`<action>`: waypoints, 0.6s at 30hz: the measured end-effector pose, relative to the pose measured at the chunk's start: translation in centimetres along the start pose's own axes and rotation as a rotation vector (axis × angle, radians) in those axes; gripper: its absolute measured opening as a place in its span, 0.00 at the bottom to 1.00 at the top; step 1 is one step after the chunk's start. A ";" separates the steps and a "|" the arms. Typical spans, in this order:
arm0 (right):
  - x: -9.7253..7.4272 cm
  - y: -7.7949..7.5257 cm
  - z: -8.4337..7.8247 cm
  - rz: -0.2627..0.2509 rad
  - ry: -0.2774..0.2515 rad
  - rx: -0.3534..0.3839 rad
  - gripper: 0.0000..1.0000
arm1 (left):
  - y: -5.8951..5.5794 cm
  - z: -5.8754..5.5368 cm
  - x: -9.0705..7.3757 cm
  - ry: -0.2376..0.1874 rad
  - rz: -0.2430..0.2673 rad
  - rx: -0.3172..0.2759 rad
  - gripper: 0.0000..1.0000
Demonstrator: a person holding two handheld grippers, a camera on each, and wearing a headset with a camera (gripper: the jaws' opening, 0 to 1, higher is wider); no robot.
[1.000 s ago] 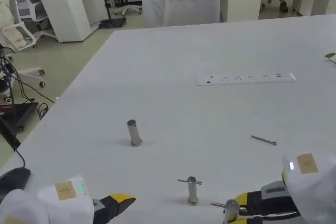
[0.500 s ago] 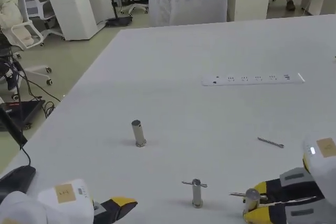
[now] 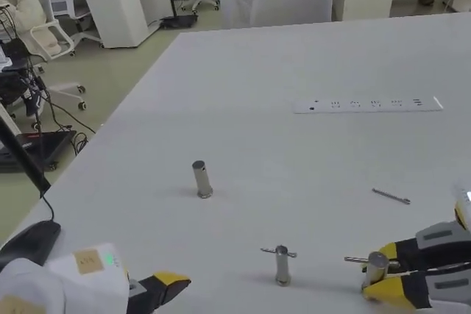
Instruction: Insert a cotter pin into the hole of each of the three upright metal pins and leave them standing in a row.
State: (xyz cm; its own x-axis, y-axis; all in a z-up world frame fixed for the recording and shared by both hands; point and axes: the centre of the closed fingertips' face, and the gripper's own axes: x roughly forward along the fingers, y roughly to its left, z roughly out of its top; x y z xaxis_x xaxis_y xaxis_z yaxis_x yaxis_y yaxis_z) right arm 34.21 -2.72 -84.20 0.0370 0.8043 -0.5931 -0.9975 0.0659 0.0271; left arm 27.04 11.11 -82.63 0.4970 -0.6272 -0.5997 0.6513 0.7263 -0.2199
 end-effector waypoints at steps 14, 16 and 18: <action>0.2 -0.3 0.1 0.051 -0.006 -0.043 0.13 | 0.5 -1.3 -0.2 0.057 0.032 -0.007 0.90; 0.1 -0.4 -0.1 0.062 -0.006 -0.038 0.13 | 0.4 -1.3 -0.2 0.056 0.030 -0.009 0.90; 0.1 -0.3 -0.1 0.068 -0.010 -0.037 0.14 | 0.5 -1.3 -0.2 0.058 0.034 -0.013 0.91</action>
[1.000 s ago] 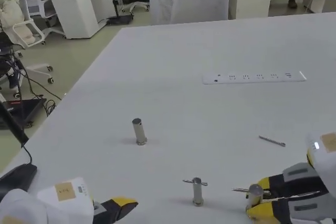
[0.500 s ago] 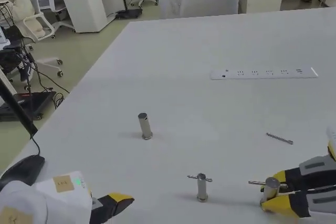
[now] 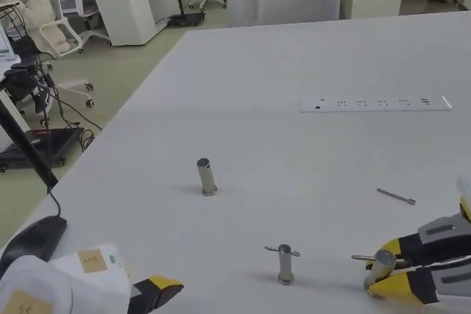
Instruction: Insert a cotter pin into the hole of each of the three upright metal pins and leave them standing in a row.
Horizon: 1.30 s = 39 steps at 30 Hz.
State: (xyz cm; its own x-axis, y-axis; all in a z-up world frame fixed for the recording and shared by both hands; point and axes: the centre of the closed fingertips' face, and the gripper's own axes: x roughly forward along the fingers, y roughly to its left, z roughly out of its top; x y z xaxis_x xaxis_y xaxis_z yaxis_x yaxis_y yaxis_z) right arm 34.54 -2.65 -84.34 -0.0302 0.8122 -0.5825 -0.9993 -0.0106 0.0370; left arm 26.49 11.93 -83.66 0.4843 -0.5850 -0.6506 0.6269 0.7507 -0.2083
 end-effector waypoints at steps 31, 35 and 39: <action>0.2 -0.2 0.4 -0.021 -0.006 0.085 0.28 | -0.2 0.2 -0.4 -0.023 -0.006 -0.029 0.90; -0.2 -0.2 0.9 -0.036 -0.037 0.126 0.35 | -0.1 0.1 -0.3 -0.025 -0.006 -0.027 0.90; -0.8 -0.2 1.6 -0.055 -0.073 0.175 0.44 | -0.1 0.2 -0.1 -0.031 -0.011 -0.023 0.90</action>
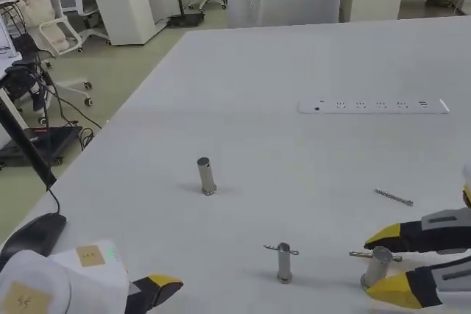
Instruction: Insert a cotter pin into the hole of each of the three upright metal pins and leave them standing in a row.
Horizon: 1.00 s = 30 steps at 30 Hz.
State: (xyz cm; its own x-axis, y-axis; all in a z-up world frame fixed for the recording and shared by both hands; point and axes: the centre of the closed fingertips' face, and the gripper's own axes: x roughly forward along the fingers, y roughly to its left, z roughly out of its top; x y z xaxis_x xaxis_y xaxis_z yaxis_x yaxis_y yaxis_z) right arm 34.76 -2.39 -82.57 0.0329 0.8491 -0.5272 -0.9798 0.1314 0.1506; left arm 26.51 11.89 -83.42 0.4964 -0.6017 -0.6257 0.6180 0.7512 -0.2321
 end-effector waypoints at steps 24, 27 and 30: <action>-3.8 2.3 1.6 -0.212 -0.123 0.113 0.75 | 1.3 1.8 0.3 -0.047 0.007 0.028 0.89; -4.2 3.2 1.7 -0.240 -0.138 0.131 0.79 | 1.6 1.8 0.2 -0.050 0.014 0.028 0.89; -4.6 3.8 1.7 -0.254 -0.162 0.183 0.84 | 1.7 1.7 0.1 -0.047 0.016 0.028 0.89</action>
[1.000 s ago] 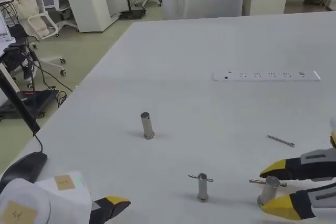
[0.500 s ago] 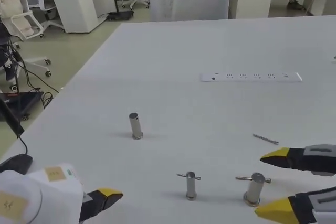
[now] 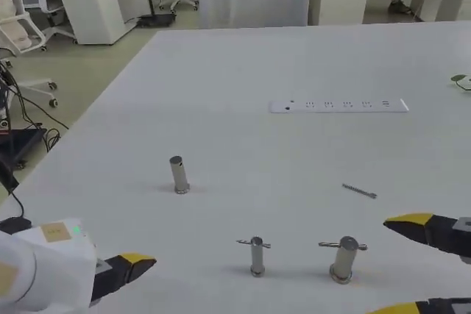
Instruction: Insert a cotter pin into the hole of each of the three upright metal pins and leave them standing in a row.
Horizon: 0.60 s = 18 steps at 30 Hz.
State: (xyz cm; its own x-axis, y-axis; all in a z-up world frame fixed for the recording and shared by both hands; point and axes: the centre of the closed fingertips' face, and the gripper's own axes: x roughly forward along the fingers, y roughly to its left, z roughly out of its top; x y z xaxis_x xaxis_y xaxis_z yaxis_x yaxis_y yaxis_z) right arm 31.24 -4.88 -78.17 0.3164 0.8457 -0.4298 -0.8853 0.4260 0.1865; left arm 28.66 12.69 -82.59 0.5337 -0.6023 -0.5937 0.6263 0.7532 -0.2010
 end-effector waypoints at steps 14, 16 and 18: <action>-1.8 1.4 -1.0 -0.067 -0.001 0.071 1.00 | 1.5 0.0 -0.3 0.004 0.032 -0.004 0.84; -2.0 1.3 -1.0 -0.079 -0.005 0.094 1.00 | 1.9 0.2 -0.3 -0.004 0.039 -0.011 0.84; -2.3 1.3 -0.8 -0.098 -0.024 0.127 1.00 | 1.8 0.2 -0.3 -0.001 0.022 -0.001 0.85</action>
State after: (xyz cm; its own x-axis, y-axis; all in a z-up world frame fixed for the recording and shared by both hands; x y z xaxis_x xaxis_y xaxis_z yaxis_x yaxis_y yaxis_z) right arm 29.06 -6.49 -77.68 0.4084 0.8050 -0.4304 -0.8001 0.5426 0.2557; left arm 29.80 14.14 -82.61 0.5478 -0.5855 -0.5975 0.6138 0.7667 -0.1885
